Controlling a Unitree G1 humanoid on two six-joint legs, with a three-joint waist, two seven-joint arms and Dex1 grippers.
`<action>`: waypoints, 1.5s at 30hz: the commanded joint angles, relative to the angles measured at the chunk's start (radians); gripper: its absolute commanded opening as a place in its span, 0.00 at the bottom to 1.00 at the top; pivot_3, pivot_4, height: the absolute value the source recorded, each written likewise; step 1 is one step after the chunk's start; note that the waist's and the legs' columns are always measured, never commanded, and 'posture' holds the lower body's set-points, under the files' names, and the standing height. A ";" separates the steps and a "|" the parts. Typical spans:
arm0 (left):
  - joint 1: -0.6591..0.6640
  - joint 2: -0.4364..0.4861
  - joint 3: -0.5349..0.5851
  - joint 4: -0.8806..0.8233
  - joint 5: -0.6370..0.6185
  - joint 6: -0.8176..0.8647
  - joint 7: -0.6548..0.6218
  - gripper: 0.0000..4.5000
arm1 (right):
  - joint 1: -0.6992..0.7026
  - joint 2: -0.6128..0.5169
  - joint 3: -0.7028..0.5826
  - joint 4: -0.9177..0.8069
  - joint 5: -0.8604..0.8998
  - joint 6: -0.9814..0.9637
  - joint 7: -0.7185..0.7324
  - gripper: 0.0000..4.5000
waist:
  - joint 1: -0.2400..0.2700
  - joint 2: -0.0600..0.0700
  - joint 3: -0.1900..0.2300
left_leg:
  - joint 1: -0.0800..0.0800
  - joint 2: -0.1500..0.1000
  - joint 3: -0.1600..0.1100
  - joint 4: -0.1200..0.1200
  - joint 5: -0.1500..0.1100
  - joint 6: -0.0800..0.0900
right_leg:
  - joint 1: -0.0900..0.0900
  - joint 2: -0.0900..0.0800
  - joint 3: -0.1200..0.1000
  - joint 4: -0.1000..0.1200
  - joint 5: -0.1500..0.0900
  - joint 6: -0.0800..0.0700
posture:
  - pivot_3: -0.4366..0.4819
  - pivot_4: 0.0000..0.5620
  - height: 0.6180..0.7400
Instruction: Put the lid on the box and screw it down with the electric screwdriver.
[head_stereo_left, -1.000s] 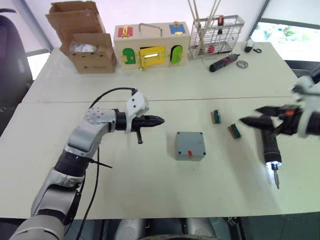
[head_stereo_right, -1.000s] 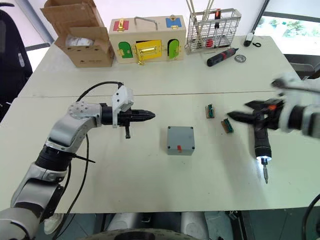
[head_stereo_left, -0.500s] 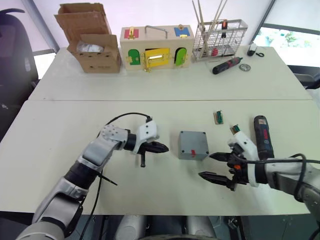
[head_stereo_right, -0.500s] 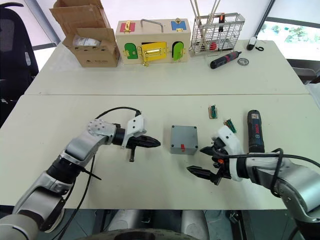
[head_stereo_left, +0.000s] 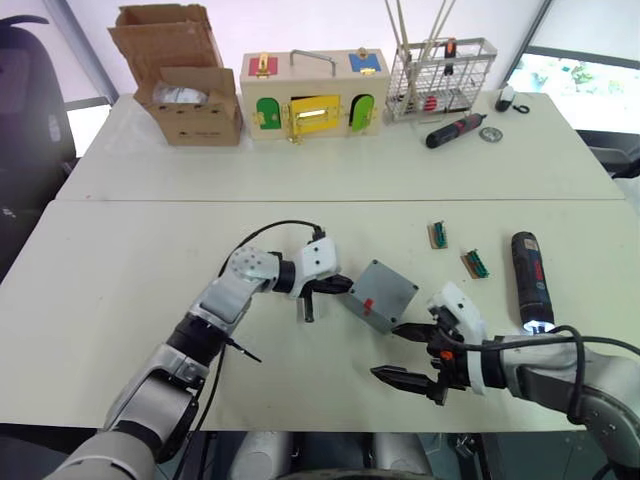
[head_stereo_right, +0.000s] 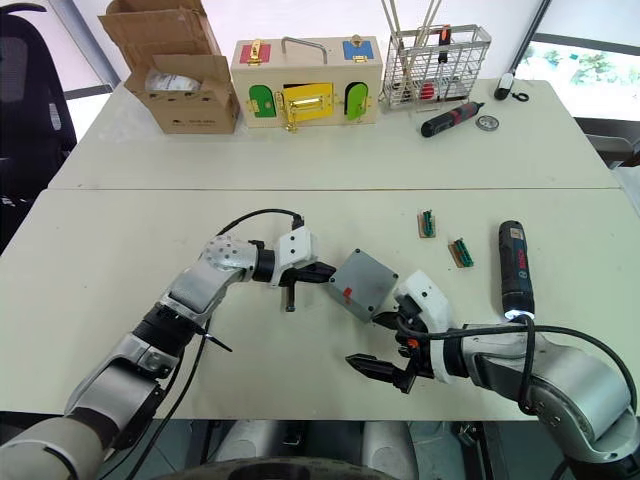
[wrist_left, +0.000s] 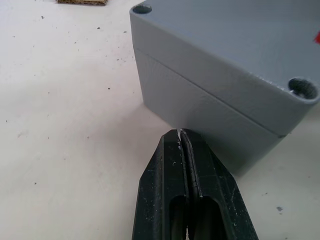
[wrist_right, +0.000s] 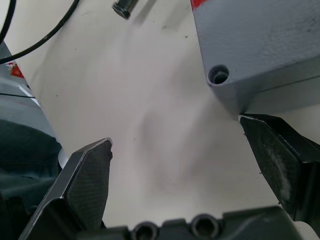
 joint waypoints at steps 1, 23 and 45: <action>-0.012 0.051 0.040 -0.051 -0.001 -0.003 -0.023 0.00 | 0.020 -0.105 -0.100 -0.010 -0.048 -0.040 0.040 1.00 | -0.001 0.000 0.000 | 0.000 0.000 0.000 0.000 0.000 0.000 | 0.000 0.000 0.000 0.000 0.000 0.000 | 0.48 0.27 0.98; 0.065 0.036 -0.006 -0.212 -0.004 0.110 -0.033 0.00 | -0.206 -0.109 0.215 0.277 -0.296 -0.385 0.309 1.00 | -0.001 -0.001 0.000 | 0.000 0.000 0.001 0.001 -0.001 0.001 | 0.000 0.000 0.000 0.000 0.000 0.000 | 0.48 0.27 0.98; 0.034 0.108 0.214 -0.286 -0.202 0.234 -0.053 0.00 | -0.051 0.014 -0.295 0.130 -0.136 -0.146 0.082 1.00 | -0.001 -0.001 0.000 | 0.000 0.001 0.000 0.000 -0.001 0.001 | -0.001 0.000 0.000 0.000 0.000 0.000 | 0.48 0.27 0.98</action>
